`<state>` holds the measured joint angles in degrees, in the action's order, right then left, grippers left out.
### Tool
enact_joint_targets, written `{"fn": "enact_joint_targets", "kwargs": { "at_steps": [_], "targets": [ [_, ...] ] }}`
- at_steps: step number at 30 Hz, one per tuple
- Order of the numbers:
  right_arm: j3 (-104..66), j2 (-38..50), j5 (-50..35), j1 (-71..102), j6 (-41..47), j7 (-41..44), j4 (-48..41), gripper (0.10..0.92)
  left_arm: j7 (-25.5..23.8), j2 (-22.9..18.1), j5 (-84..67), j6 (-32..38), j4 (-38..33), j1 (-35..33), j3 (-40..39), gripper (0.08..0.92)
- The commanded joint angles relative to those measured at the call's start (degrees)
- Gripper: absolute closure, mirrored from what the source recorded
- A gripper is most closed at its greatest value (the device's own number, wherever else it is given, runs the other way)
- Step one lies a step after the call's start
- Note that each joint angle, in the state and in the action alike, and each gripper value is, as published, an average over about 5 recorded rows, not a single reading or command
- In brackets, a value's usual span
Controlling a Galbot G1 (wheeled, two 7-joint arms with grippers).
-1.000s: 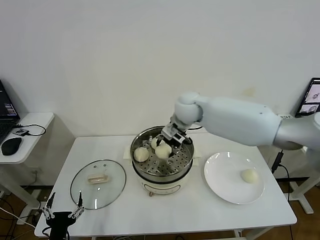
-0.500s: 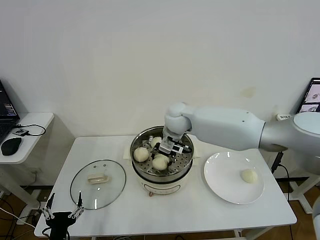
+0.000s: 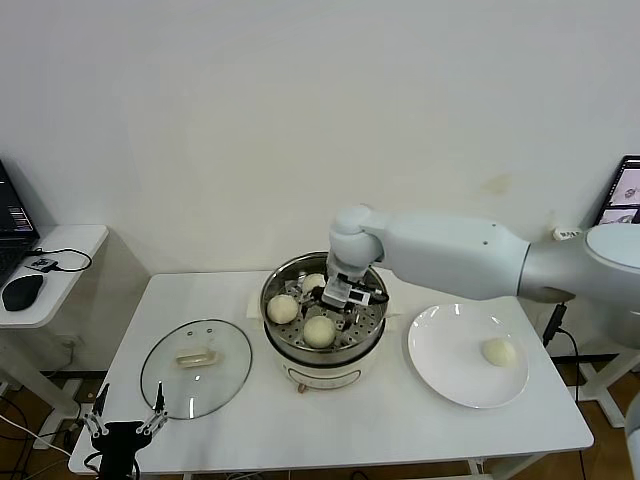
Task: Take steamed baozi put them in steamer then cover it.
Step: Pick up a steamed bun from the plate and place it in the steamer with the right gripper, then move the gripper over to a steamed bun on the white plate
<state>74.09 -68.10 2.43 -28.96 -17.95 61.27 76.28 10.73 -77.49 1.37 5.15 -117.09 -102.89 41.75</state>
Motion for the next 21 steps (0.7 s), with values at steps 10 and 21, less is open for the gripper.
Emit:
{"fn": "enact_joint_targets", "kwargs": {
  "at_steps": [10, 21],
  "targets": [
    [-7.7, 22.9, -8.8, -4.9, 26.8, 1.0, 8.8, 0.203, -0.4, 1.2, -0.2, -0.4, -0.2, 0.8, -0.1, 0.177],
    [-10.2, 44.8, -2.8, 3.5, 30.6, 0.3, 16.6, 0.203, -0.6, 2.1, 0.3, -0.5, 0.6, 1.8, -1.7, 0.177]
  ]
}}
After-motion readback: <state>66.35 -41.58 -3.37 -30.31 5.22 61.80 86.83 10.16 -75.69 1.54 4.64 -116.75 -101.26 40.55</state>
